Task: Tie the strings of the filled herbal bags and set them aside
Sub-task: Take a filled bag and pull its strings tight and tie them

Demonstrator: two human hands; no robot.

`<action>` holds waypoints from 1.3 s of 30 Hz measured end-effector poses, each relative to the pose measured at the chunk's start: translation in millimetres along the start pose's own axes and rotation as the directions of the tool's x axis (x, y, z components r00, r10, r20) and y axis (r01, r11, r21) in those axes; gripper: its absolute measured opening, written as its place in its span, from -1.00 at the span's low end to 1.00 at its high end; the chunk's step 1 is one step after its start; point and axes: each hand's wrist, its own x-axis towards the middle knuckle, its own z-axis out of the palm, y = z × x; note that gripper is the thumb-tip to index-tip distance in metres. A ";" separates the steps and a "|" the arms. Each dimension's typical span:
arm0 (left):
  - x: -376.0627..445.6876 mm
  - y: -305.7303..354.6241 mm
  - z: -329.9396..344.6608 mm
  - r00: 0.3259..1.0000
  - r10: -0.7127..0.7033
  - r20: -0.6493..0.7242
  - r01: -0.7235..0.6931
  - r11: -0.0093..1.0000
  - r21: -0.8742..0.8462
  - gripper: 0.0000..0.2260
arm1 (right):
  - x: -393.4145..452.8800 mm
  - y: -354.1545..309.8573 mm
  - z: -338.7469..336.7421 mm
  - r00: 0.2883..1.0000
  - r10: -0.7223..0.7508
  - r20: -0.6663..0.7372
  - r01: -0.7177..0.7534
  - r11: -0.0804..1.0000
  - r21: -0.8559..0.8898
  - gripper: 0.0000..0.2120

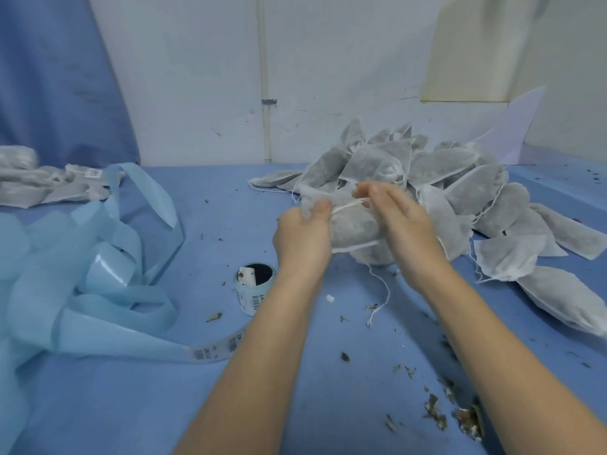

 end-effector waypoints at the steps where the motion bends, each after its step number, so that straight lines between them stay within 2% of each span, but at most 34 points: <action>1: -0.1 5.0 -8.9 0.999 0.036 -0.030 -0.035 0.999 0.022 -0.74 | -0.1 -1.6 6.3 0.999 0.048 -0.025 -0.045 0.994 0.096 -0.85; 3: 1.1 15.6 -29.0 0.989 0.105 -0.104 -0.098 0.993 0.064 -0.76 | -4.4 -3.6 19.0 0.993 0.117 -0.016 -0.112 0.977 0.184 -0.83; 4: 2.4 20.1 -39.5 0.981 0.130 -0.147 -0.117 0.989 0.092 -0.77 | -8.7 -2.6 24.1 0.996 0.089 0.030 -0.091 0.991 0.096 -0.82; 5: 4.0 23.7 -50.6 0.971 0.144 -0.190 -0.123 0.985 0.118 -0.76 | -13.5 -0.3 27.8 0.992 0.021 0.126 -0.009 0.996 -0.093 -0.79; 6: 5.8 25.8 -61.4 0.963 0.150 -0.226 -0.120 0.983 0.141 -0.74 | -18.6 2.2 31.7 0.962 -0.035 0.271 0.115 0.951 -0.288 -0.71; 8: 10.2 26.9 -81.7 0.949 0.156 -0.273 -0.110 0.978 0.179 -0.72 | -24.7 5.5 39.7 0.855 -0.010 0.519 0.290 0.839 -0.461 -0.51; 11: 15.4 22.1 -105.8 0.936 0.145 -0.320 -0.082 0.976 0.201 -0.73 | -24.7 5.8 49.8 0.746 0.067 0.663 0.371 0.784 -0.497 -0.28; 13: 16.9 18.3 -115.3 0.932 0.120 -0.341 -0.067 0.984 0.163 -0.75 | -24.2 8.1 55.8 0.711 0.082 0.698 0.404 0.765 -0.502 -0.31; 17: 20.6 13.8 -124.1 0.924 0.085 -0.374 -0.038 0.991 0.130 -0.67 | -23.0 15.0 70.0 0.674 0.090 0.733 0.418 0.772 -0.479 -0.59; 20: 26.8 13.6 -127.8 0.919 0.109 -0.380 -0.050 0.986 0.161 -0.68 | -13.7 21.2 76.4 0.718 0.091 0.690 0.397 0.761 -0.514 -0.68; 24: 37.0 13.8 -129.8 0.901 0.163 -0.402 -0.073 0.970 0.230 -0.72 | 8.4 33.1 79.4 0.785 0.075 0.615 0.383 0.721 -0.577 -0.69; 31: 50.1 9.2 -123.6 0.864 0.278 -0.419 -0.110 0.918 0.382 -0.77 | 36.7 58.1 76.1 0.859 0.062 0.509 0.336 0.682 -0.650 -0.69; 34: 53.3 6.5 -119.5 0.863 0.292 -0.412 -0.100 0.898 0.428 -0.78 | 32.8 59.1 72.7 0.867 0.058 0.495 0.339 0.660 -0.671 -0.72; 36: 53.3 2.4 -118.3 0.863 0.292 -0.412 -0.089 0.891 0.445 -0.78 | 25.8 54.5 70.3 0.850 0.043 0.525 0.400 0.597 -0.696 -0.66; 38: 52.3 -1.8 -119.1 0.865 0.293 -0.408 -0.079 0.882 0.464 -0.77 | 15.8 46.5 71.0 0.826 -0.058 0.561 0.506 0.514 -0.692 -0.61; 39: 52.0 -3.5 -120.0 0.868 0.291 -0.402 -0.069 0.873 0.484 -0.75 | 9.0 41.7 73.0 0.821 -0.135 0.555 0.539 0.506 -0.673 -0.63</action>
